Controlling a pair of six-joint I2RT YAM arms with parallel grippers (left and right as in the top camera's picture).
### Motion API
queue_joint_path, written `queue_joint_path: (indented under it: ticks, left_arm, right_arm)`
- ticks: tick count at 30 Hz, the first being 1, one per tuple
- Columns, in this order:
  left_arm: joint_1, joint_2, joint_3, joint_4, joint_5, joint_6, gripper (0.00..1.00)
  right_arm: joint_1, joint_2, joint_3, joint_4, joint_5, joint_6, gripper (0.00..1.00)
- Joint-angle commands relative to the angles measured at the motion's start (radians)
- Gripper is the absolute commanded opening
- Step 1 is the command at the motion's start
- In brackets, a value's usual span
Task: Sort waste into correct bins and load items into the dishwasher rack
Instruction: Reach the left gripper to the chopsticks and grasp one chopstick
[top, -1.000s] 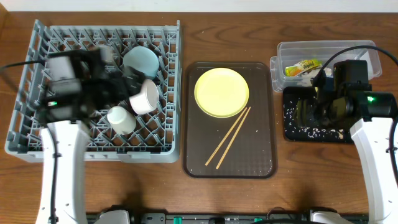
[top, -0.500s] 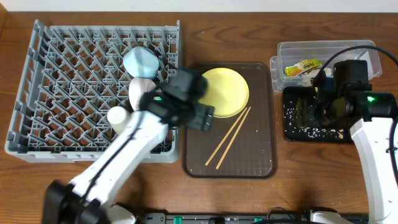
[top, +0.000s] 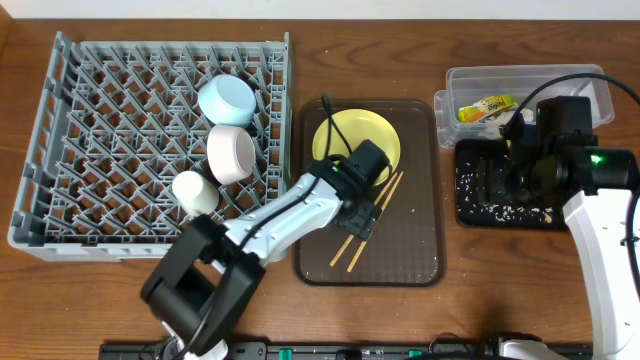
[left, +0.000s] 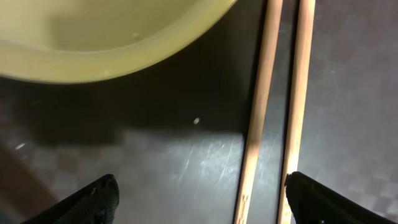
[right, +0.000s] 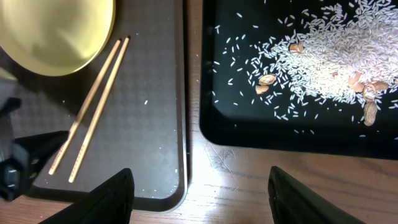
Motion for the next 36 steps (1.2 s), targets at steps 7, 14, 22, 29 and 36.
queue_joint_path:
  ticks: [7,14,22,29,36]
  left_arm:
    - [-0.005,0.097,-0.011,0.025,-0.035,0.008,0.73]
    - [-0.005,0.132,-0.012,0.019,-0.034,0.008,0.40]
    - [-0.005,0.132,-0.012,-0.015,-0.008,0.008,0.08]
    - [-0.005,0.106,-0.010,-0.065,-0.009,0.008,0.06]
    - [-0.005,-0.034,-0.004,-0.126,-0.008,0.060,0.06]
  right_arm:
    - [0.000,-0.011,0.011,-0.001,0.010,-0.008,0.67]
    - [0.000,-0.011,0.011,-0.002,0.009,-0.008,0.67]
    - [0.000,-0.011,0.011,-0.001,0.010,-0.008,0.67]
    - [0.000,-0.011,0.011,-0.002,0.010,-0.008,0.67]
    - [0.000,-0.011,0.011,-0.001,0.010,-0.008,0.67]
